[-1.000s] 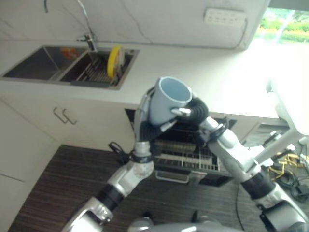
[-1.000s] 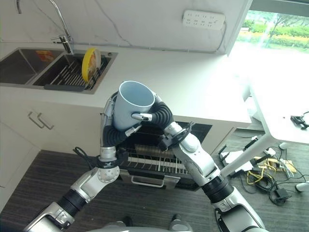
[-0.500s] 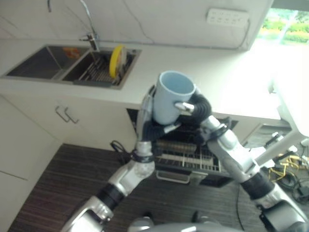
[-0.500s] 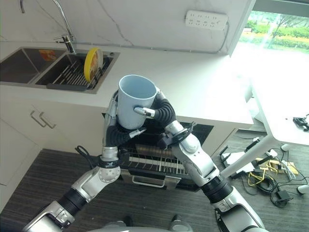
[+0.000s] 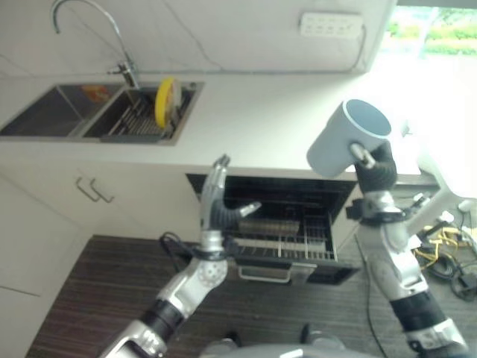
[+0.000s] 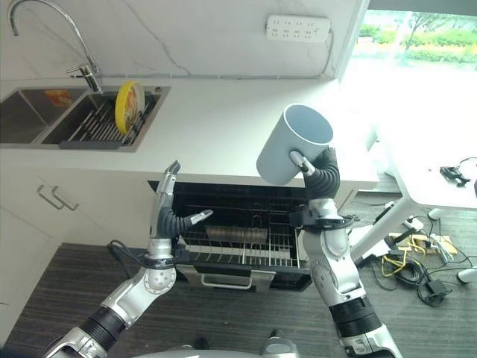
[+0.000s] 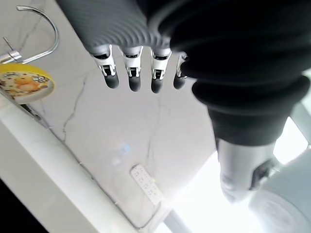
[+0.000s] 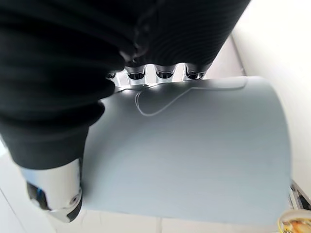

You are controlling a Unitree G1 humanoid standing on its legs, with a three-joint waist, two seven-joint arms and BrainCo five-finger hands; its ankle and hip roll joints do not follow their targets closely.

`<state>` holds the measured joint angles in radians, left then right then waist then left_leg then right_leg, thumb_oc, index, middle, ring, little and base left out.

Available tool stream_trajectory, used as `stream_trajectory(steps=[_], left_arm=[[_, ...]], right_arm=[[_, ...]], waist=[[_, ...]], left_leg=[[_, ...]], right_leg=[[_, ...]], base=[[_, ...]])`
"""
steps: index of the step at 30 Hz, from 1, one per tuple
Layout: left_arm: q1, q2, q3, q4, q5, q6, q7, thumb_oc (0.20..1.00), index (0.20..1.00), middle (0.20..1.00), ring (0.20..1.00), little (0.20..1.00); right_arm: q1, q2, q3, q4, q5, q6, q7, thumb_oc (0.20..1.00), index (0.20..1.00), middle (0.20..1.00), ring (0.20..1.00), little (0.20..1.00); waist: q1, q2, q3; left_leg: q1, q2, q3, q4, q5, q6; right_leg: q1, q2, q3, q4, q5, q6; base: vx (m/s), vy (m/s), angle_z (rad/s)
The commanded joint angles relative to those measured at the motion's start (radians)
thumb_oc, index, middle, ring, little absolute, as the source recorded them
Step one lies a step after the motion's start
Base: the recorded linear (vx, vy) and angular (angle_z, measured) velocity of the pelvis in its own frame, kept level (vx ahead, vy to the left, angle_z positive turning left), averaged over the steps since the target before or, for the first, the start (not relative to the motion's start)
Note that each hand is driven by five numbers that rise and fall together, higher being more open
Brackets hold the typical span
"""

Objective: Place the dishes in the dishwasher.

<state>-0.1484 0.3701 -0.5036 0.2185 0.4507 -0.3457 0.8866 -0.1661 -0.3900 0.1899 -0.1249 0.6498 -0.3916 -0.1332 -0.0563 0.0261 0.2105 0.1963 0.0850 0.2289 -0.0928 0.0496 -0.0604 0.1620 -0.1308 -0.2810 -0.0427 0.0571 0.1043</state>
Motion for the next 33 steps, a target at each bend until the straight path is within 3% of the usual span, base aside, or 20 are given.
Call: stream_trajectory(steps=[1,5,6,7,8,12,14,19,20,22,27,28,29,33], left_arm=[[-0.040,0.023,0.031,0.018,-0.026,-0.012,0.038,1.000,1.000,1.000,1.000,1.000],[-0.020,0.043,0.049,0.024,-0.037,-0.028,-0.101,1.000,1.000,1.000,1.000,1.000],[-0.007,0.054,0.043,0.037,-0.090,0.030,-0.284,1.000,1.000,1.000,1.000,1.000],[0.006,0.062,0.034,0.047,-0.161,0.129,-0.441,1.000,1.000,1.000,1.000,1.000],[0.030,0.076,0.002,0.073,-0.149,0.177,-0.583,1.000,1.000,1.000,1.000,1.000],[0.024,0.142,-0.051,0.103,-0.147,0.197,-0.780,1.000,1.000,1.000,1.000,1.000],[0.021,0.175,-0.063,0.105,-0.177,0.246,-0.903,1.000,1.000,1.000,1.000,1.000],[-0.010,0.223,-0.078,0.078,-0.174,0.304,-1.002,1.000,1.000,1.000,1.000,1.000],[-0.039,0.239,-0.081,0.071,-0.218,0.344,-1.061,1.000,1.000,1.000,1.000,1.000],[-0.090,0.252,-0.086,0.060,-0.219,0.363,-1.101,1.000,1.000,1.000,1.000,1.000],[-0.110,0.254,-0.077,0.044,-0.166,0.397,-1.101,1.000,1.000,1.000,1.000,1.000],[-0.098,0.252,-0.066,0.036,-0.144,0.453,-1.089,1.000,1.000,1.000,1.000,1.000],[-0.091,0.250,-0.059,0.039,-0.129,0.471,-1.078,1.000,1.000,1.000,1.000,1.000],[-0.069,0.232,-0.032,0.059,-0.057,0.476,-0.993,1.000,1.000,1.000,1.000,1.000]], right_arm=[[-0.058,0.026,-0.032,-0.040,0.025,-0.109,0.045,0.200,0.200,0.200,0.200,0.200],[-0.028,0.012,-0.063,-0.035,0.026,-0.072,0.085,0.200,0.200,0.200,0.200,0.200],[-0.007,0.004,-0.079,-0.017,0.045,-0.034,0.124,0.200,0.200,0.200,0.200,0.200],[-0.001,0.002,-0.086,-0.006,0.060,-0.006,0.150,0.200,0.200,0.200,0.200,0.200],[0.004,-0.007,-0.089,0.021,0.084,0.055,0.200,0.200,0.200,0.200,0.200,0.200],[0.012,-0.044,-0.095,0.082,0.078,0.159,0.291,0.200,0.200,0.200,0.200,0.200],[0.007,-0.065,-0.092,0.122,0.046,0.191,0.321,0.200,0.200,0.200,0.200,0.200],[-0.030,-0.107,-0.082,0.169,0.005,0.224,0.354,0.200,0.200,0.200,0.200,0.200],[-0.073,-0.128,-0.075,0.186,-0.006,0.241,0.344,0.200,0.200,0.200,0.200,0.200],[-0.156,-0.165,-0.074,0.223,-0.002,0.275,0.333,0.200,0.200,0.200,0.200,0.200],[-0.158,-0.181,-0.082,0.259,-0.011,0.326,0.368,0.200,0.200,0.200,0.200,0.200],[-0.124,-0.178,-0.080,0.258,-0.011,0.372,0.394,0.200,0.200,0.200,0.200,0.200],[-0.109,-0.176,-0.079,0.260,-0.025,0.376,0.406,0.200,0.200,0.200,0.200,0.200],[-0.064,-0.179,-0.076,0.258,-0.082,0.384,0.433,0.200,0.200,0.200,0.200,0.200]], waist=[[0.001,-0.034,-0.012],[-0.009,-0.030,-0.013],[-0.014,-0.025,-0.011],[-0.017,-0.021,-0.009],[-0.025,-0.012,-0.007],[-0.047,0.013,0.004],[-0.057,0.030,0.012],[-0.058,0.046,0.038],[-0.055,0.050,0.061],[-0.053,0.064,0.102],[-0.056,0.078,0.117],[-0.056,0.079,0.113],[-0.056,0.079,0.112],[-0.050,0.076,0.127]], left_leg=[[0.003,0.012,0.027,0.062,-0.132,0.024],[0.001,0.015,0.034,0.060,-0.129,0.021],[0.000,0.015,0.039,0.056,-0.126,0.021],[0.001,0.016,0.041,0.055,-0.124,0.019],[-0.003,0.018,0.044,0.056,-0.117,0.015],[-0.012,0.018,0.044,0.059,-0.109,0.013],[-0.020,0.018,0.047,0.063,-0.102,0.009],[-0.055,0.016,0.056,0.097,-0.101,0.008],[-0.087,0.012,0.048,0.121,-0.106,0.011],[-0.130,0.006,0.030,0.152,-0.108,0.013],[-0.127,0.003,0.023,0.159,-0.103,0.015],[-0.120,0.005,0.023,0.164,-0.103,0.015],[-0.120,0.007,0.022,0.168,-0.103,0.015],[-0.137,0.015,0.010,0.196,-0.104,0.017]], right_leg=[[-0.001,-0.012,0.055,0.062,-0.118,0.027],[-0.007,-0.011,0.059,0.063,-0.119,0.028],[-0.010,-0.011,0.060,0.061,-0.119,0.029],[-0.011,-0.011,0.061,0.061,-0.119,0.032],[-0.018,-0.011,0.061,0.063,-0.117,0.035],[-0.034,-0.013,0.068,0.069,-0.118,0.038],[-0.043,-0.020,0.067,0.072,-0.115,0.042],[-0.081,-0.041,0.054,0.096,-0.109,0.045],[-0.110,-0.050,0.058,0.115,-0.108,0.044],[-0.153,-0.056,0.069,0.147,-0.110,0.038],[-0.153,-0.058,0.074,0.165,-0.116,0.033],[-0.149,-0.062,0.069,0.182,-0.123,0.033],[-0.150,-0.064,0.066,0.195,-0.130,0.031],[-0.174,-0.065,0.055,0.274,-0.167,0.019]], base=[[0.04,0.011,0.01],[0.01,0.002,0.00],[0.00,0.000,0.00],[0.01,0.051,-0.02],[0.01,0.059,-0.02],[0.02,0.079,-0.12],[0.06,0.086,-0.07],[-0.01,0.052,-0.02],[-0.25,0.094,-0.01],[-0.24,0.108,-0.04],[0.07,0.048,0.06],[0.16,0.014,0.03],[0.21,0.018,0.03],[0.07,-0.013,0.08]])
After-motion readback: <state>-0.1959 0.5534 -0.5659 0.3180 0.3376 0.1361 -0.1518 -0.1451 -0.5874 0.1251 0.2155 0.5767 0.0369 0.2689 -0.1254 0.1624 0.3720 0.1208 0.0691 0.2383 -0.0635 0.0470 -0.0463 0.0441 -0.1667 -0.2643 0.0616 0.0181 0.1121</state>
